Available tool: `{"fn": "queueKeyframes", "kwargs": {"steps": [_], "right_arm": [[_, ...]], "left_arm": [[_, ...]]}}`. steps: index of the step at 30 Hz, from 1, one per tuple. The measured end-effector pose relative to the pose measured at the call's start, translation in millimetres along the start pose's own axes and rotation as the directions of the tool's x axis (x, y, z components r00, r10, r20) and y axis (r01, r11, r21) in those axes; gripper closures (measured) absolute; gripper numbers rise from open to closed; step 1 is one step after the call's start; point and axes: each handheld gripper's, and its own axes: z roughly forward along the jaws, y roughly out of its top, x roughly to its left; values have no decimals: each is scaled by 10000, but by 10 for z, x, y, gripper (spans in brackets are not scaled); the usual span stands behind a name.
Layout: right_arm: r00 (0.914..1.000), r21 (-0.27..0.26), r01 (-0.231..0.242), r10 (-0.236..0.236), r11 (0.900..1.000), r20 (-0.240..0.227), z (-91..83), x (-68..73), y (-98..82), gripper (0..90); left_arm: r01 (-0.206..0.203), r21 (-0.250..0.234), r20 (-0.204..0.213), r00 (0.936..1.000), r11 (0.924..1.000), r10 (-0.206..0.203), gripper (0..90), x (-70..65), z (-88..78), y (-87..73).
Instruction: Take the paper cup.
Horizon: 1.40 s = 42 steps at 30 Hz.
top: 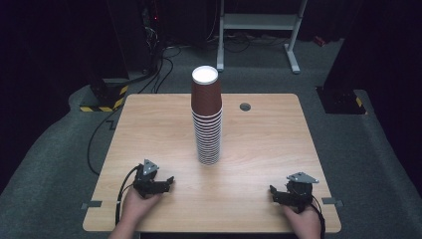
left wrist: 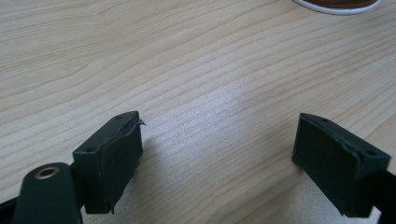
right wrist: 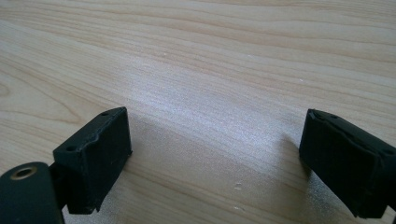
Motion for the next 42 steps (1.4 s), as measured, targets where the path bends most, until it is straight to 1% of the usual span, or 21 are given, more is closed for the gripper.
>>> {"fn": "queueKeyframes", "kwargs": {"steps": [7,13,15,17,22,28,35,36,38,39,42], "right_arm": [[10000,-6,43,-43,10000,-37,-4,-1,-4,87],[10000,-4,48,-48,10000,-58,-10,2,-12,87],[10000,-5,48,-48,10000,-59,-10,2,-12,87],[10000,-2,53,-53,10000,-69,-11,3,-12,88],[9999,3,76,-76,10000,-74,-7,2,-7,88],[9999,9,72,-72,10000,-86,-5,1,-5,87],[9999,18,87,-86,10000,-118,-4,0,-3,85],[9999,19,85,-85,10000,-118,-4,1,-3,85],[9999,19,90,-90,10000,-117,-4,1,-3,84],[9999,20,88,-88,10000,-115,-4,1,-3,85],[9999,24,84,-84,10000,-126,-3,1,-1,81]], "left_arm": [[43,5,18,10000,10000,-43,157,4,6,5],[82,6,-80,9999,10000,-82,159,-8,0,0],[-66,-101,20,10000,9999,66,195,-27,-20,-14],[-187,-120,-18,9998,9998,187,209,-39,-30,-20],[-120,-48,128,9998,9999,120,203,-34,-58,-45],[-92,112,141,9999,9999,90,169,-28,-62,-41],[-219,449,330,9992,9988,204,124,-38,-89,-39],[-302,485,355,9990,9984,285,120,-39,-95,-39],[-534,393,295,9982,9978,523,120,-49,-120,-43],[-588,302,290,9979,9978,579,120,-51,-143,-41],[-530,-111,344,9980,9985,533,115,-38,-207,-34]]}}
